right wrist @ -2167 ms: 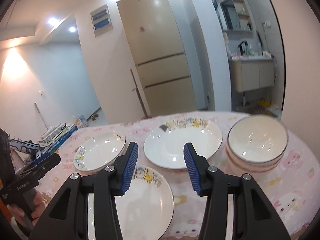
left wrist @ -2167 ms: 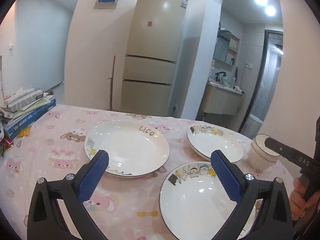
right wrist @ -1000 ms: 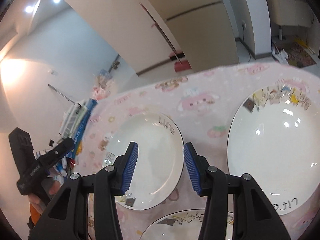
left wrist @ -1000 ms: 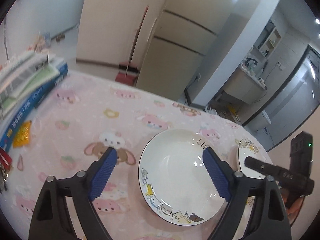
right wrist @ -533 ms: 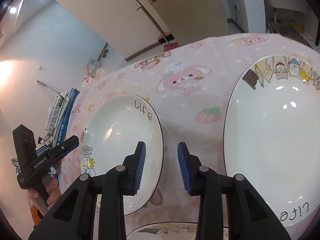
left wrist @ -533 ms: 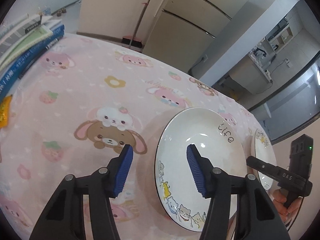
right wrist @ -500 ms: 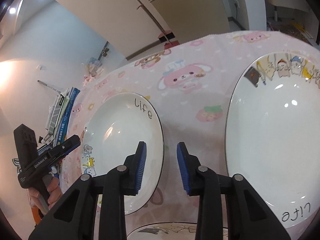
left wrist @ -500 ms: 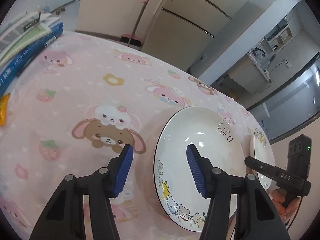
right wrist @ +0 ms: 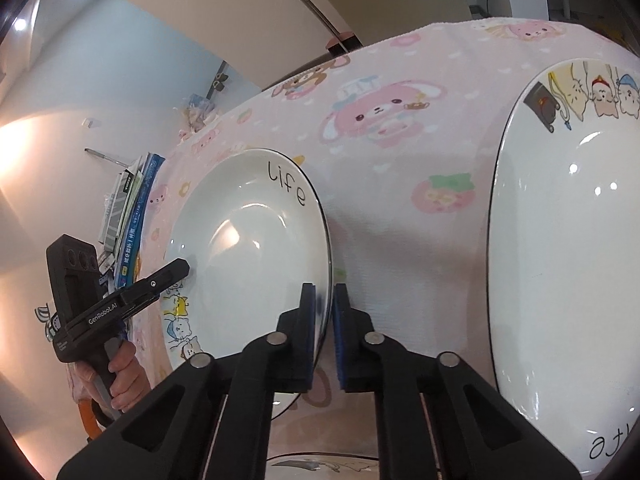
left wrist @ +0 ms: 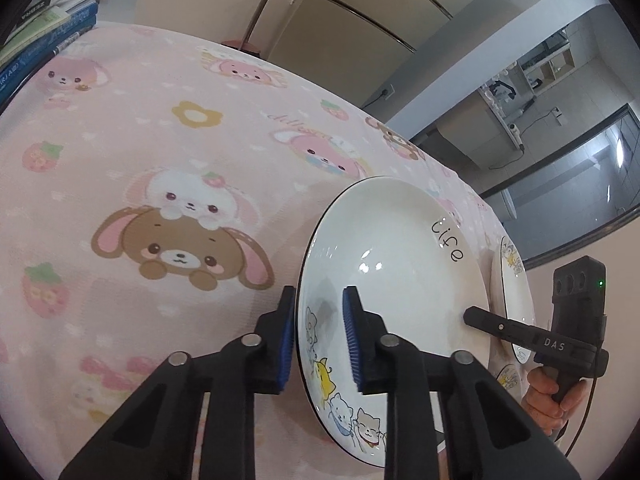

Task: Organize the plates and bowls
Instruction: 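Close both grippers on the rim of the 'life' plate, then lift the 'life' plate with both grippers over a cartoon-rim plate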

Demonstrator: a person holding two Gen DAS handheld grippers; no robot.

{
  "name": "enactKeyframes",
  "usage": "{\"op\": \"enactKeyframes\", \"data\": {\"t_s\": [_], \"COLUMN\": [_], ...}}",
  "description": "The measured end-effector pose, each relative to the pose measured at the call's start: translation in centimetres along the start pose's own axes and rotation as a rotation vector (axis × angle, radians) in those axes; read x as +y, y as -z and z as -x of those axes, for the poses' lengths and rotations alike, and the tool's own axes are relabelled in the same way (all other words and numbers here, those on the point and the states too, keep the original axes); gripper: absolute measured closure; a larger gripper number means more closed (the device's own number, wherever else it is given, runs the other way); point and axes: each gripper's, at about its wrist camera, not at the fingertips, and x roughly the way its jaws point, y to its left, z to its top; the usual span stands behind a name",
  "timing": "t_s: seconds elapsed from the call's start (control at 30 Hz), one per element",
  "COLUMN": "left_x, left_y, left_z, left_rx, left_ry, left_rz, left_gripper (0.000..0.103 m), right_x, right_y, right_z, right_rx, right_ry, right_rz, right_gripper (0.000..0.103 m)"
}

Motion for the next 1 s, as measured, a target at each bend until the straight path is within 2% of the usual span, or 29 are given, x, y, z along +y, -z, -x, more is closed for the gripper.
{"op": "enactKeyframes", "data": {"t_s": [0.23, 0.4, 0.6, 0.73, 1.0], "left_x": [-0.6, -2.9, -3.8, -4.0, -4.4], "left_y": [0.1, 0.5, 0.2, 0.2, 0.6], "left_z": [0.0, 0.1, 1.9, 3.3, 5.1], "left_rx": [-0.008, -0.033, -0.055, -0.080, -0.076], "left_ry": [-0.024, -0.092, -0.036, -0.031, -0.044], "left_rz": [-0.016, -0.112, -0.094, -0.093, -0.083], "left_gripper": [0.084, 0.083, 0.083, 0.083, 0.083], "right_x": [-0.7, -0.1, 0.0, 1.2, 1.9], "right_y": [0.0, 0.0, -0.4, -0.2, 0.2], "right_z": [0.0, 0.8, 2.7, 3.5, 5.0], "right_rx": [0.011, -0.012, -0.041, -0.062, -0.079], "right_ry": [-0.036, 0.021, -0.030, -0.023, -0.038], "right_rz": [-0.030, -0.023, -0.045, -0.022, -0.021], "right_gripper": [0.096, 0.094, 0.094, 0.094, 0.094]}}
